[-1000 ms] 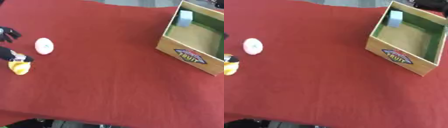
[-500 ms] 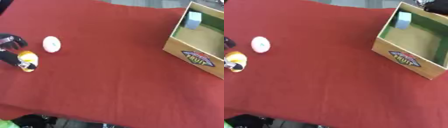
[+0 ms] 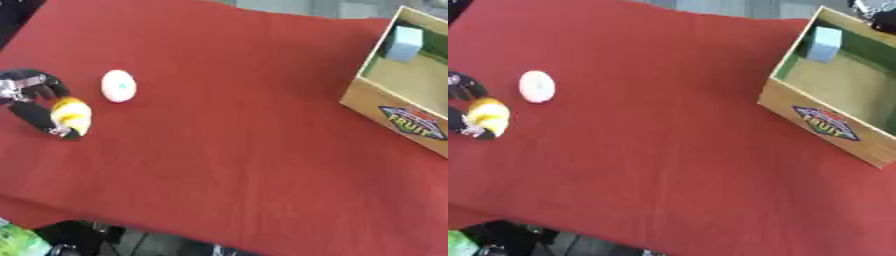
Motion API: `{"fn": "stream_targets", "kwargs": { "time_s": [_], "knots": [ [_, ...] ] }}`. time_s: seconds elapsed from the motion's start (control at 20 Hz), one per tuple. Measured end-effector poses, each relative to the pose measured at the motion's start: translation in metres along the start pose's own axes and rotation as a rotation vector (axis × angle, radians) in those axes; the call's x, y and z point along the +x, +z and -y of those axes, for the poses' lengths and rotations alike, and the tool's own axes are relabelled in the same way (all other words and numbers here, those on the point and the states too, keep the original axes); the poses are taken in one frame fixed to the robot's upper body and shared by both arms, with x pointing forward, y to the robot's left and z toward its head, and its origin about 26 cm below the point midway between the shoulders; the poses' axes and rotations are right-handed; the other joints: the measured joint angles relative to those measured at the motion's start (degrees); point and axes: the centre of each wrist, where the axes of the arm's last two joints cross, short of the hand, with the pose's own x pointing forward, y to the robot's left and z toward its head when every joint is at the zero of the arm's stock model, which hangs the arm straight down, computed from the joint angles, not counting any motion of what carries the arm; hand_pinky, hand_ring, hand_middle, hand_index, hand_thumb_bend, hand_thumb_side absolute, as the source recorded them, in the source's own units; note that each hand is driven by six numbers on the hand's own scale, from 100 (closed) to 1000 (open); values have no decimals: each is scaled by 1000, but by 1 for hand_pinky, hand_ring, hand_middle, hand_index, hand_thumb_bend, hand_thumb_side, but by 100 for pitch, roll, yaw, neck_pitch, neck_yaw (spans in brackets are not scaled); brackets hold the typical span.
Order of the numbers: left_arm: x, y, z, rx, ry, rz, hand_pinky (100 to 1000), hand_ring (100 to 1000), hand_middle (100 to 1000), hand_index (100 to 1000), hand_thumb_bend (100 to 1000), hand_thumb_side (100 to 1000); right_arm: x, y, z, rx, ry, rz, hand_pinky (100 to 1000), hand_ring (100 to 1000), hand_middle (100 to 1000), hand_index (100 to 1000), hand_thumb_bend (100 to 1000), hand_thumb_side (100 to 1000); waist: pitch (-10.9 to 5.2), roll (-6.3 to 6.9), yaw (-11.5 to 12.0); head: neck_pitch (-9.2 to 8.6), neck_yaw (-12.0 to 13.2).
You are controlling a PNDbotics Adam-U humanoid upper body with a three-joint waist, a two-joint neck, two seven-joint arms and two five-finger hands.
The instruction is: Pick up the objects with one hand, pass them to the other hand, and then place them into the box on the other side of the table.
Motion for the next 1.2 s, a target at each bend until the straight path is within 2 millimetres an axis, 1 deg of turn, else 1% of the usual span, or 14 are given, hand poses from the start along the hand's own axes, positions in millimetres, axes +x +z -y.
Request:
{"fn": "stream_targets", "kwargs": {
  "time_s": [0.15,0.25,0.35,0.5,0.6,0.95,1.2],
  "knots": [
    [1,-4,2,-4,6,-6,864,805,764,797,620,191,-1,0,0,0,0,-2,859,900,718,866,319,206,0,0,-13,-2,19],
    [1,-7,2,-7,12,-5,863,804,763,782,601,195,-1,0,0,0,0,-2,859,900,718,866,318,207,0,0,-19,-2,24],
    [1,-8,3,-11,11,-5,862,803,761,769,600,205,-1,0,0,0,1,-3,859,900,718,866,318,207,0,0,-20,-4,24],
    [1,-8,2,-13,9,-1,861,803,759,755,589,197,-2,1,0,0,4,-6,859,900,718,866,318,208,0,0,-22,-15,24],
    [2,-8,2,-13,7,0,858,800,756,725,576,187,-2,1,-1,0,5,-7,859,900,718,866,318,210,0,0,-23,-16,27],
    [6,-5,1,-7,-2,12,851,792,753,707,461,138,-3,1,-1,0,6,-9,859,901,722,867,312,207,0,0,-25,-21,40],
    [12,0,0,1,-10,29,848,788,749,696,438,129,-3,1,-1,0,5,-13,860,900,724,868,295,208,0,0,-16,-23,39]
  ]
}}
